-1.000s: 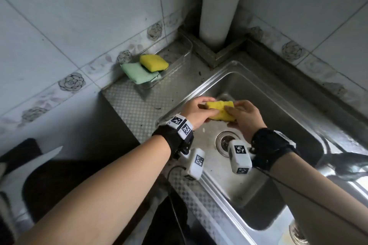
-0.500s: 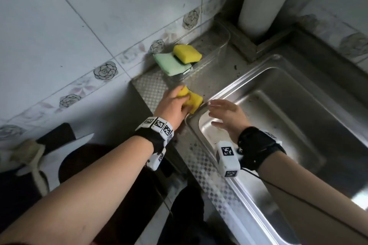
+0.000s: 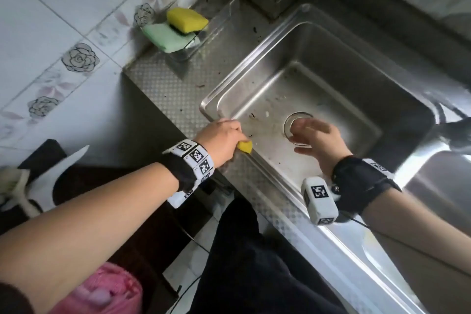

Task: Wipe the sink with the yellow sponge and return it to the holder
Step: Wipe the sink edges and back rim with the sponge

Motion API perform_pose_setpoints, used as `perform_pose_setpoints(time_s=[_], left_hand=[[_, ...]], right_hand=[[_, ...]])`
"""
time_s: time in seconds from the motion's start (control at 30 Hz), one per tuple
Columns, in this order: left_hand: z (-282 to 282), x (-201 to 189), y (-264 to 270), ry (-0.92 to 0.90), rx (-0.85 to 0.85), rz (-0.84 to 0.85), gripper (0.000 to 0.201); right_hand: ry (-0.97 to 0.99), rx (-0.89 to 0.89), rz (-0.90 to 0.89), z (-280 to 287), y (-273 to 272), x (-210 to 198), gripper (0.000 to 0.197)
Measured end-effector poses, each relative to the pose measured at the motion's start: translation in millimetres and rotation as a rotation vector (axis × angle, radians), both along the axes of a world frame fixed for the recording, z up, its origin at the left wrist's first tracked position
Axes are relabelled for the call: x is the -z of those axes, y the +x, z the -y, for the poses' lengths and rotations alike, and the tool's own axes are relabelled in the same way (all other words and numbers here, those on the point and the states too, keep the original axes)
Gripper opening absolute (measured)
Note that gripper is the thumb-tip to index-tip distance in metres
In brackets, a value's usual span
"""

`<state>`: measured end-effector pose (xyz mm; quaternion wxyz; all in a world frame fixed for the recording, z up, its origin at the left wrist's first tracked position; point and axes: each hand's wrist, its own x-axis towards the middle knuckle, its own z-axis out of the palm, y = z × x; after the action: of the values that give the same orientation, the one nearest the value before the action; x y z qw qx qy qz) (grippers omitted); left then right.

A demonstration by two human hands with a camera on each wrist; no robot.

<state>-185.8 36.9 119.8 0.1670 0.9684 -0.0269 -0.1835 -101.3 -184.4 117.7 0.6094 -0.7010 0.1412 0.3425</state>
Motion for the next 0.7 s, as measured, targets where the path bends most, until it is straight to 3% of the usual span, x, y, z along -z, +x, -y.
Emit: perform_pose_setpoints(time_s=[0.4,0.53,0.7], left_hand=[[219.1,-4.6,-31.4,-0.225,0.348,-0.353,0.024],[250.6,0.0,-27.3,-0.226,0.515,-0.321,0.025],[281.3,8.2,-8.2,-0.145,0.544,-0.187,0.022]], right_hand=[[-0.056,0.243,-0.008,136.8,-24.8,-17.6,0.013],[-0.08,0.3,-0.002,165.9,-38.6,-23.0,0.016],[-0.127,0.404,0.024,202.1,-59.9,-26.9,0.018]])
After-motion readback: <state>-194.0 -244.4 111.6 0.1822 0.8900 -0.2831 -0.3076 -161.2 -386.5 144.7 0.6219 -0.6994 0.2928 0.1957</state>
